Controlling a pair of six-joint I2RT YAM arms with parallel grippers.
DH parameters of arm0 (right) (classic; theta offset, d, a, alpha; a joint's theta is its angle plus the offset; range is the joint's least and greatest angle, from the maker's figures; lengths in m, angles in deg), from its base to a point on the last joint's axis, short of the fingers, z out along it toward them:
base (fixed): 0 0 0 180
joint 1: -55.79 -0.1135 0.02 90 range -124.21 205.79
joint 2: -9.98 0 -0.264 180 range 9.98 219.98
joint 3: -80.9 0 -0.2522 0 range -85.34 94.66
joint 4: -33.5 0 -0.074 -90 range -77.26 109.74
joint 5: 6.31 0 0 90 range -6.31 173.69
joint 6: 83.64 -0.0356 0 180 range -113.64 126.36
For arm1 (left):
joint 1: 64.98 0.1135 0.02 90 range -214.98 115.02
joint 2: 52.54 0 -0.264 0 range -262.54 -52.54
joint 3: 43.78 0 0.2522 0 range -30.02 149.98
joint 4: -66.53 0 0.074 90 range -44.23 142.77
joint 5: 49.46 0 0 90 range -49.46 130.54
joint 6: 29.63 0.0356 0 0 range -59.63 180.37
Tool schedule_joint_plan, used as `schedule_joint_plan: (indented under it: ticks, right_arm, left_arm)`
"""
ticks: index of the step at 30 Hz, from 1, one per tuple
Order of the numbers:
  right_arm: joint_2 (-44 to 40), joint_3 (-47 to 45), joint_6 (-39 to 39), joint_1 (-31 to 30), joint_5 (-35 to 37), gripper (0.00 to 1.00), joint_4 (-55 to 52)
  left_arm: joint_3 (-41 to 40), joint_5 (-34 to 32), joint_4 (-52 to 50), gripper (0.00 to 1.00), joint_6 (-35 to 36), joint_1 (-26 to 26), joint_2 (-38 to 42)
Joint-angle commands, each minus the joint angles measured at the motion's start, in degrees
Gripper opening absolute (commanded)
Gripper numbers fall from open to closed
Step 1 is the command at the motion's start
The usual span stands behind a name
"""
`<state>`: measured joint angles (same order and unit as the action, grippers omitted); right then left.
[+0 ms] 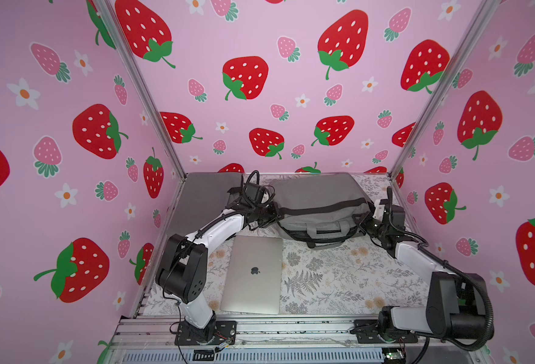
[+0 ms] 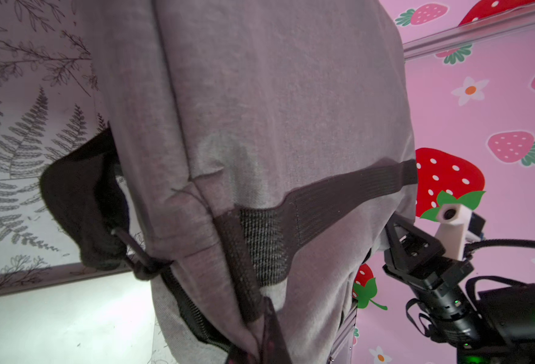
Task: Open the zippered laptop bag and take out the laptop
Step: Open the bag flap on the zippered laptop bag.
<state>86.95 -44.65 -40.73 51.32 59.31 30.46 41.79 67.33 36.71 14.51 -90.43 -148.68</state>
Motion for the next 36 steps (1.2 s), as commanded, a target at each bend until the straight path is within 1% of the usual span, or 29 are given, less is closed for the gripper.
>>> schedule_joint_plan:
  ticks: [1,6,14,15,17,18,21,26,29,31,34,36]
  right_arm:
    - [-0.3,5.7,4.8,-0.3,-3.1,0.00,0.0]
    - [6.3,14.1,7.0,-0.4,-6.9,0.00,-0.3]
    - [16.1,24.8,9.9,-1.5,-8.6,0.00,-1.1]
    - [17.6,26.1,10.3,-1.8,-8.7,0.00,-1.2]
    - [20.1,28.1,10.9,-2.0,-9.1,0.00,-1.9]
    - [21.4,29.1,10.9,-2.0,-9.4,0.00,-2.1]
    - [23.7,31.8,11.1,-2.0,-10.4,0.00,-4.3]
    - [25.0,33.8,12.9,-1.9,-11.0,0.00,-9.2]
    - [25.2,33.7,13.1,-2.0,-11.3,0.00,-9.7]
    - [25.4,33.7,13.2,-2.0,-11.6,0.00,-9.8]
    - [25.5,33.8,13.1,-2.0,-12.3,0.00,-9.9]
    - [25.5,33.9,13.1,-2.1,-12.7,0.00,-10.1]
  left_arm:
    - [1.1,3.0,-1.2,0.00,2.5,-2.1,6.8]
    - [-1.9,0.8,-1.7,0.00,1.7,-4.3,11.1]
    - [-6.6,-1.4,0.2,0.00,-0.9,-8.6,14.1]
    - [-7.3,-2.0,0.7,0.01,-1.2,-9.3,14.3]
    - [-8.2,-2.5,1.8,0.04,-1.6,-10.7,14.1]
    - [-8.6,-3.0,1.8,0.10,-1.5,-11.3,14.0]
    - [-9.7,-3.8,1.8,0.17,-1.0,-12.0,13.5]
    - [-11.5,-6.1,1.2,0.29,1.3,-12.1,14.9]
    - [-11.8,-7.6,0.6,0.35,3.0,-12.2,16.3]
    - [-11.2,-9.1,-0.6,0.39,4.8,-12.8,17.2]
    - [-8.4,-11.5,-3.3,0.44,9.5,-14.4,17.5]
    - [-4.3,-15.0,-7.5,0.47,15.3,-16.1,16.1]
